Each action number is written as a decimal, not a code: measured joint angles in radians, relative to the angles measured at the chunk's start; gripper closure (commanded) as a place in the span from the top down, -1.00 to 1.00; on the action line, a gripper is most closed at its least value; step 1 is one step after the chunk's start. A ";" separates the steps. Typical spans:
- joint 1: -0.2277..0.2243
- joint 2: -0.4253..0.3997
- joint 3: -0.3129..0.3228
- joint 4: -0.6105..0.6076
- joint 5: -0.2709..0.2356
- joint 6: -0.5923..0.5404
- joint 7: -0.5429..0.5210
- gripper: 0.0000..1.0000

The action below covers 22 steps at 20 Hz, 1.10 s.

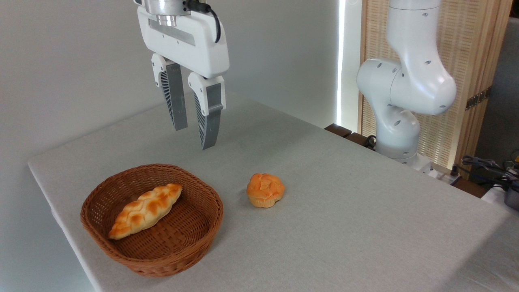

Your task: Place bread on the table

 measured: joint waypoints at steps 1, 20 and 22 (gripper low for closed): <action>0.000 0.002 0.008 0.002 0.000 -0.001 0.000 1.00; -0.011 0.006 0.014 0.003 0.000 -0.016 0.000 1.00; -0.017 0.006 0.025 0.003 0.000 -0.016 0.000 1.00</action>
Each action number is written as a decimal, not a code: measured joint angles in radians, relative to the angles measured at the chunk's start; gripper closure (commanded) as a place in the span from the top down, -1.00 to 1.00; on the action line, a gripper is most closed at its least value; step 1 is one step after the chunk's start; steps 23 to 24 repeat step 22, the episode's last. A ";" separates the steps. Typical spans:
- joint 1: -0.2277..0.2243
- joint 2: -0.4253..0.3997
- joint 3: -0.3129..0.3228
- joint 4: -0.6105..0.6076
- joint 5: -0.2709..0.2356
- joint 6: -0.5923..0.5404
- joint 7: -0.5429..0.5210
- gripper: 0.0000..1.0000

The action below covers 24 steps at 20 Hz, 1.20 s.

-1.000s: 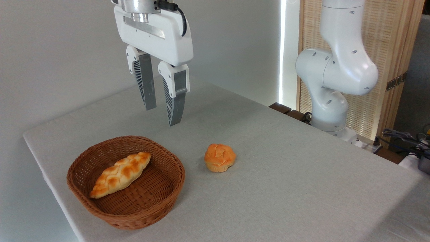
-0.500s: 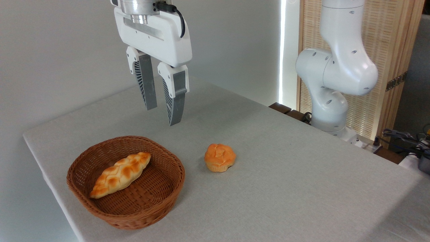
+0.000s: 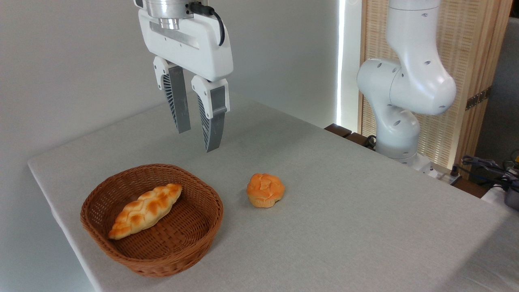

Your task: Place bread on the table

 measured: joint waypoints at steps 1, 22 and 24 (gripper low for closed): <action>-0.008 0.000 0.010 0.000 0.000 0.000 0.000 1.00; -0.027 0.002 0.044 0.001 0.000 -0.061 0.000 1.00; -0.027 0.002 0.044 0.001 0.000 -0.061 0.000 1.00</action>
